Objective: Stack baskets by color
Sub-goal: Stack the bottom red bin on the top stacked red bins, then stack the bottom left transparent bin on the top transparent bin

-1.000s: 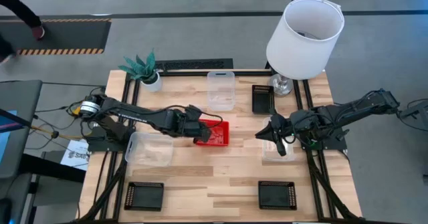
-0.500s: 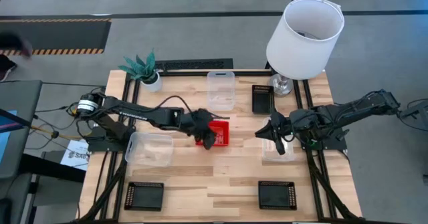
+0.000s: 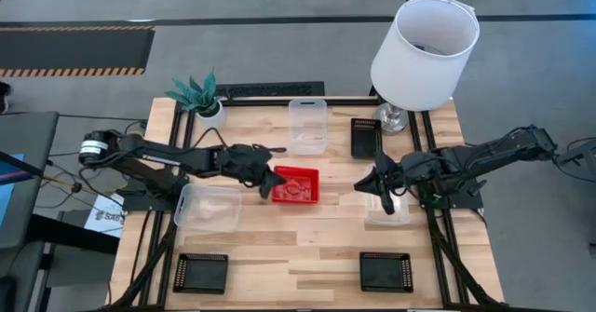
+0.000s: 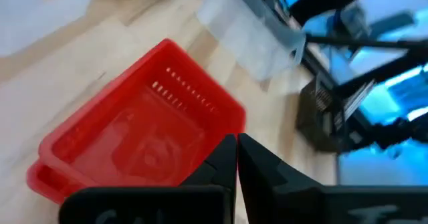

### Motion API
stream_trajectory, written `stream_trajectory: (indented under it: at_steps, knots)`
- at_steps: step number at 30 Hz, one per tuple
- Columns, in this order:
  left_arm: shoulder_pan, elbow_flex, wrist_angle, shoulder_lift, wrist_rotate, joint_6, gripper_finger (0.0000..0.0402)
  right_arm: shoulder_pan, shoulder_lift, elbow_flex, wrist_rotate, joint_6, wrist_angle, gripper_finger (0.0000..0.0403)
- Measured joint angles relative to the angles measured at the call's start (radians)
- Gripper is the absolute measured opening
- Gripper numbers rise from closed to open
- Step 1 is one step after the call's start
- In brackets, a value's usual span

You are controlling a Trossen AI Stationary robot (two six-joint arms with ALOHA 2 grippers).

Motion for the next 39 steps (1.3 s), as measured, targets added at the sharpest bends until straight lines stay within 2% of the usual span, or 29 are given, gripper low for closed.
stream_trajectory:
  at_steps: [5,14,19,23,28,32,36,39]
  knots:
    - [0.004,0.000,0.005,0.046,0.002,0.116,0.0000,-0.007,0.025,0.000,0.000,-0.001,0.028,0.0058]
    - [0.011,0.000,-0.047,0.127,0.002,0.128,0.0000,-0.004,0.051,0.000,-0.010,-0.003,0.029,0.0058]
    - [0.012,0.019,0.003,0.134,0.010,0.138,0.0000,-0.005,0.050,0.000,-0.010,0.006,0.021,0.0058]
    - [0.011,0.074,0.065,0.087,0.005,0.191,0.0000,-0.009,0.043,0.000,-0.012,0.118,-0.086,0.0058]
    - [0.003,0.154,0.059,0.065,0.005,0.258,0.0000,-0.029,0.021,0.000,-0.020,0.350,-0.297,0.0058]
    - [-0.022,0.192,0.059,0.064,-0.021,0.339,0.0002,-0.042,0.009,0.038,-0.059,0.495,-0.387,0.0058]
    - [-0.037,0.200,0.053,0.064,-0.065,0.425,0.0023,-0.055,0.008,0.084,-0.020,0.550,-0.437,0.0058]
    - [-0.036,0.245,-0.061,0.056,-0.068,0.452,0.0055,-0.087,0.007,0.107,-0.003,0.499,-0.439,0.0060]
